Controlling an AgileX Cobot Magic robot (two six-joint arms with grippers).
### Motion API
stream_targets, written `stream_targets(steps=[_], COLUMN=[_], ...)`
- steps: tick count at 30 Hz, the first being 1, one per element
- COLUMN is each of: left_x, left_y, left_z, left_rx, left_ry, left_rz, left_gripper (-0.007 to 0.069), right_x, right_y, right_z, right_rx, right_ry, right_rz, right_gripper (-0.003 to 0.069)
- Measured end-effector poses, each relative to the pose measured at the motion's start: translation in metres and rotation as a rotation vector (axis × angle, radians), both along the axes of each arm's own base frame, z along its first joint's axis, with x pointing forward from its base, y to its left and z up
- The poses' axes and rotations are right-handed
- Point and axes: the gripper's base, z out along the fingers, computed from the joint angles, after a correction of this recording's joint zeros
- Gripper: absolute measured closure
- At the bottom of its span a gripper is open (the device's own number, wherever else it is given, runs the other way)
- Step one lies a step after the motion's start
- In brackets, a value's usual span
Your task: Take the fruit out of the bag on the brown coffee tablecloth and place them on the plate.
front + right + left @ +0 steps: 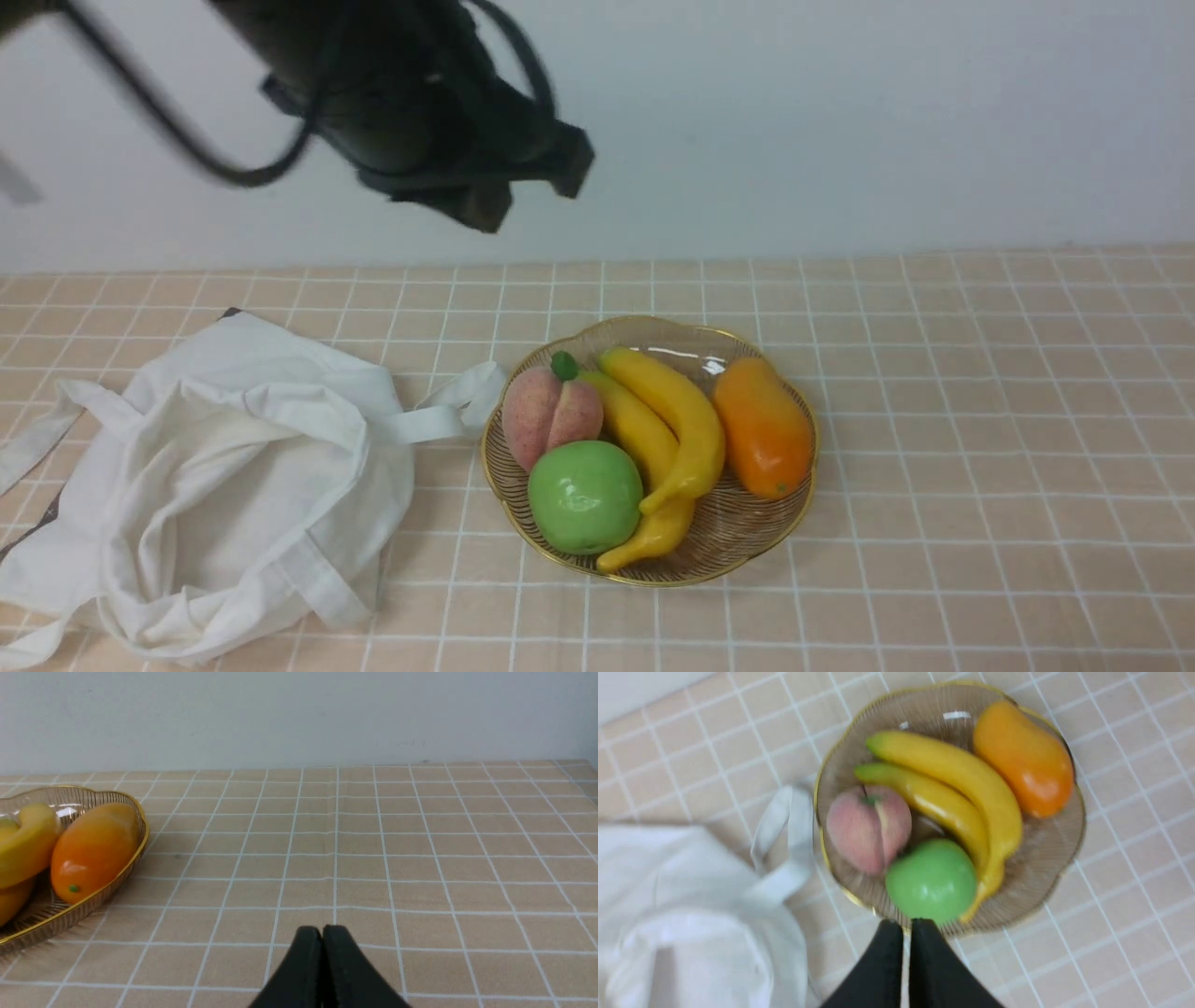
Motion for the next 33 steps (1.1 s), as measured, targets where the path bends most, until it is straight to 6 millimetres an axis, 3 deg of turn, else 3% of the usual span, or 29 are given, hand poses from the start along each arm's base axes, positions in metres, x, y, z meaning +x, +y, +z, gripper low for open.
stream_targets(steps=[1,5,10,16,18,21,22,25,27,28,30,33], left_x=[-0.019,-0.059,-0.106,-0.183,-0.208,-0.228,-0.239,-0.241,-0.229,-0.229,-0.218,-0.208], left_y=[0.011,0.038,0.069,0.120,0.137,0.150,0.156,0.157,0.150,0.150,0.150,0.152], left_z=[0.004,0.004,-0.008,-0.019,-0.032,-0.053,-0.073,-0.099,-0.132,-0.132,-0.161,-0.185], left_rx=[-0.041,-0.149,-0.235,-0.384,-0.418,-0.431,-0.433,-0.383,-0.284,-0.279,-0.189,-0.148], left_ry=[-0.045,-0.240,-0.448,-0.733,-0.816,-0.875,-0.907,-0.919,-0.855,-0.857,-0.803,-0.781], left_rz=[0.011,0.012,-0.002,0.013,0.017,0.027,0.058,0.111,0.191,0.199,0.304,0.388], left_gripper=[0.0632,0.0632,0.0632,0.0632,0.0632,0.0632,0.0632,0.0632,0.0632,0.0632,0.0632,0.0632], right_x=[0.000,0.000,0.000,0.000,0.000,0.000,0.000,0.000,0.000,0.000,0.000,0.000], right_y=[0.000,0.000,0.000,0.000,0.000,0.000,0.000,0.000,0.000,0.000,0.000,0.000], right_z=[0.000,0.000,0.000,0.000,0.000,0.000,0.000,0.000,0.000,0.000,0.000,0.000], right_rx=[0.000,0.000,0.000,0.000,0.000,0.000,0.000,0.000,0.000,0.000,0.000,0.000], right_ry=[0.000,0.000,0.000,0.000,0.000,0.000,0.000,0.000,0.000,0.000,0.000,0.000], right_rz=[0.000,0.000,0.000,0.000,0.000,0.000,0.000,0.000,0.000,0.000,0.000,0.000], right_gripper=[0.0676,0.0676,0.0676,0.0676,0.0676,0.0676,0.0676,0.0676,0.0676,0.0676,0.0676,0.0676])
